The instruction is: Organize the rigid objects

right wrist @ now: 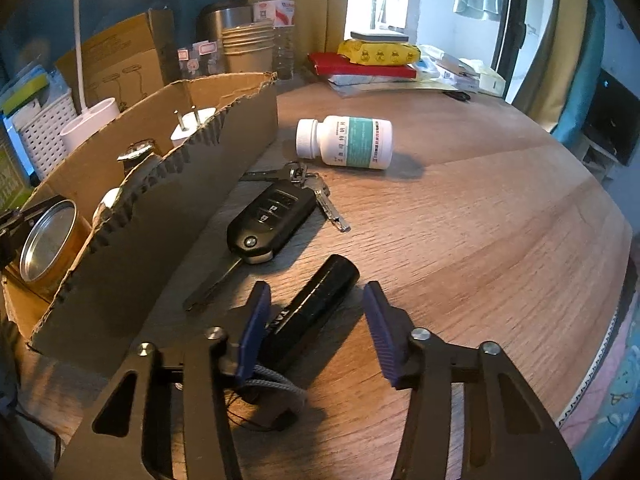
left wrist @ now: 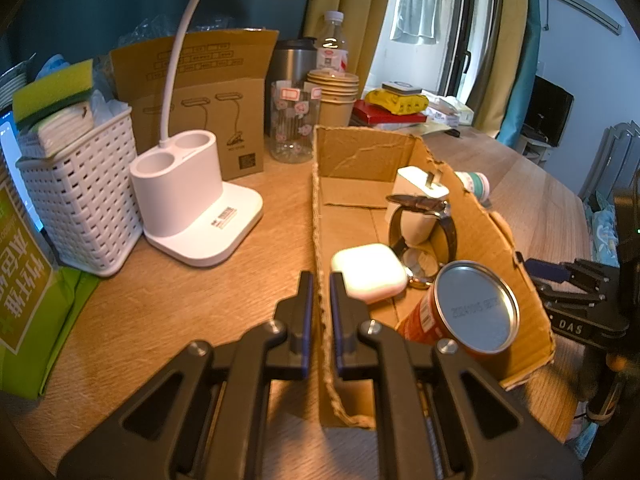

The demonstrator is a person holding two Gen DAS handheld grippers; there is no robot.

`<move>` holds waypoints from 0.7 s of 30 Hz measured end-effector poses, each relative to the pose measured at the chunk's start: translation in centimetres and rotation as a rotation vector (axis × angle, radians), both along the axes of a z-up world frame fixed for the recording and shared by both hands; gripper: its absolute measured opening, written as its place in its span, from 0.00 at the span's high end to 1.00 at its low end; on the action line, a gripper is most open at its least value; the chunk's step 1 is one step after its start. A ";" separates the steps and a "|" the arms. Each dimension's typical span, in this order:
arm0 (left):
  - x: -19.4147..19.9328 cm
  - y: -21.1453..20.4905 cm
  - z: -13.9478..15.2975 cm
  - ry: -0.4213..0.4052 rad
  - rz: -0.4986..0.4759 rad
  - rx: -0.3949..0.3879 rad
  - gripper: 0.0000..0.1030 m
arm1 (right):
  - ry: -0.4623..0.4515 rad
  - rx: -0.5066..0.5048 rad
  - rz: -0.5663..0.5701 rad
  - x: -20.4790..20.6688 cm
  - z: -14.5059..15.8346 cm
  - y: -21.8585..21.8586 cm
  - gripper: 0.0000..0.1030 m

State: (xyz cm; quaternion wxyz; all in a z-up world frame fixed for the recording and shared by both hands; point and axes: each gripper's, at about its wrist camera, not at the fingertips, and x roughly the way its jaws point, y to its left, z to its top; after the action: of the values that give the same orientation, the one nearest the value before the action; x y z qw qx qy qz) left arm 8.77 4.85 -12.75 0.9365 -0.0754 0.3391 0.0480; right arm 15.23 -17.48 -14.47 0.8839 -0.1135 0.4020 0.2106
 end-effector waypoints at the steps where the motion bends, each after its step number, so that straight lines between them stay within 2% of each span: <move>1: 0.0 0.0 0.0 0.000 0.000 0.000 0.91 | -0.002 -0.006 0.002 0.0 -0.1 0.1 0.61; 3: 0.0 0.0 0.0 0.000 0.001 0.000 0.91 | -0.003 -0.010 0.006 -0.1 -0.1 0.2 0.74; 5: 0.0 0.0 0.0 0.000 0.001 -0.001 0.91 | -0.004 -0.005 0.019 -0.2 -0.1 0.2 0.78; 15: 0.0 0.0 0.0 0.000 0.001 0.000 0.91 | -0.031 0.060 0.021 -0.6 1.0 -0.8 0.79; 21: 0.0 0.0 0.0 0.000 0.000 0.000 0.91 | -0.079 0.106 0.022 -1.1 3.4 -1.1 0.79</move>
State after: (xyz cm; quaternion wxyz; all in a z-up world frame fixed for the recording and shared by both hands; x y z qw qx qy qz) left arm 8.75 4.84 -12.73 0.9366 -0.0751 0.3390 0.0479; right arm 14.18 -18.61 -11.07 0.9014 -0.0794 0.3538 0.2366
